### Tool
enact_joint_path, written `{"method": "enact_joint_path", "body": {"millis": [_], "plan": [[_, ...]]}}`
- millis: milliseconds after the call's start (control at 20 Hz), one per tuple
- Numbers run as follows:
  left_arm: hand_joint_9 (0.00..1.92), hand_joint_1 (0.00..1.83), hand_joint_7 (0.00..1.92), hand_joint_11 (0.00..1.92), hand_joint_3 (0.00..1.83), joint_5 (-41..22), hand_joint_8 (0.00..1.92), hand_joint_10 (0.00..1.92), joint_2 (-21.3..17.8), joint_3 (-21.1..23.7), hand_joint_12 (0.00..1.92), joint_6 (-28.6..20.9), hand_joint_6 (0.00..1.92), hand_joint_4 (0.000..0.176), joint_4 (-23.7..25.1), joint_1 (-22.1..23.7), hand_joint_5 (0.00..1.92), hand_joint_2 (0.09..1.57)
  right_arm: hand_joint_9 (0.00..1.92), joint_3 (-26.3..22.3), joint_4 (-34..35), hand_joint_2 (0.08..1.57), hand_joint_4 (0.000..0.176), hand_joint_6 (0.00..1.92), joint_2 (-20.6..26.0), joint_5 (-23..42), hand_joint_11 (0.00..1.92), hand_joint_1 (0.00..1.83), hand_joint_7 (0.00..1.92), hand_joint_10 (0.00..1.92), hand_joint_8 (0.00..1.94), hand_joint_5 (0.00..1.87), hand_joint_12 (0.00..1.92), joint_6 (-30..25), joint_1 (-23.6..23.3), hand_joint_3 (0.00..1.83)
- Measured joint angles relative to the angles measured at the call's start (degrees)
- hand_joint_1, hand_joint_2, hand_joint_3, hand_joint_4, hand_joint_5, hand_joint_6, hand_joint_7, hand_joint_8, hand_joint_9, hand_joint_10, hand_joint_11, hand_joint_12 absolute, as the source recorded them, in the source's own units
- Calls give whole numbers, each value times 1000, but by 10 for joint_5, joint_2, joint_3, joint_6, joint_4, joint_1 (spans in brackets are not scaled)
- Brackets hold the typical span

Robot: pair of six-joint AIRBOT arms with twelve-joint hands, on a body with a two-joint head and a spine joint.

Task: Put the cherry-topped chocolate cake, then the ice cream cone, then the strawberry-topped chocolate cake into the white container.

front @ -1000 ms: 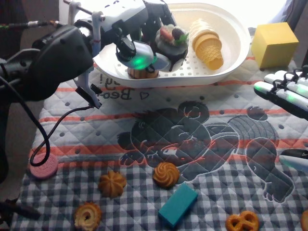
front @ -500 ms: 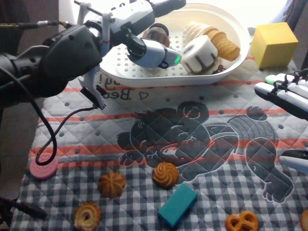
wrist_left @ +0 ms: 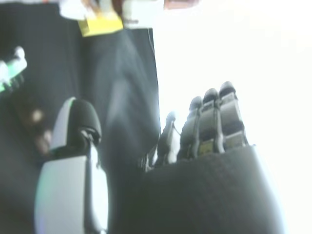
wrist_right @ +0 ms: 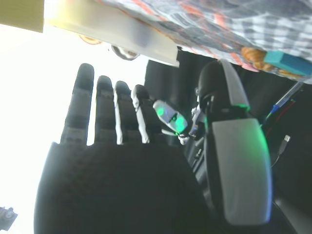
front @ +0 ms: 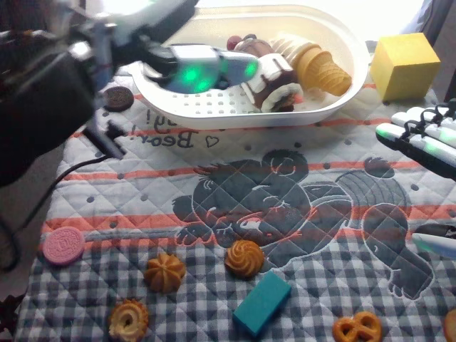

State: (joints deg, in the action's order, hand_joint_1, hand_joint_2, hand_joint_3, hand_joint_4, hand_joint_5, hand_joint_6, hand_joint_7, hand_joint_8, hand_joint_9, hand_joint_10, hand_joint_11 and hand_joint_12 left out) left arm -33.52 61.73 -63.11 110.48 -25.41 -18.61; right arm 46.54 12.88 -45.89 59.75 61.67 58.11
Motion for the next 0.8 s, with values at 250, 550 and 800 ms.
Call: {"method": "enact_joint_path", "body": {"millis": [250, 550, 800], "plan": [[0, 725, 0, 0, 0, -125, 0, 0, -79, 70, 727, -80, 0, 176, 38, -68, 0, 1086, 37, -4, -5, 1171, 21, 0, 5, 20, 0, 656, 0, 13, 0, 0, 360, 0, 0, 0], [100, 746, 53, 0, 6, -245, 4, 16, -133, 96, 797, -233, 7, 176, 54, -172, 24, 1146, 50, -5, -6, 1206, 0, 0, 13, 57, 0, 739, 0, 24, 0, 0, 795, 0, 0, 2], [78, 648, 11, 0, 5, -336, 2, 4, -163, 145, 724, -265, 0, 176, 67, -254, 0, 1194, 1, -14, -5, 1205, 27, 0, 37, 93, 0, 738, 0, 1, 0, 0, 504, 0, -1, 1]]}}
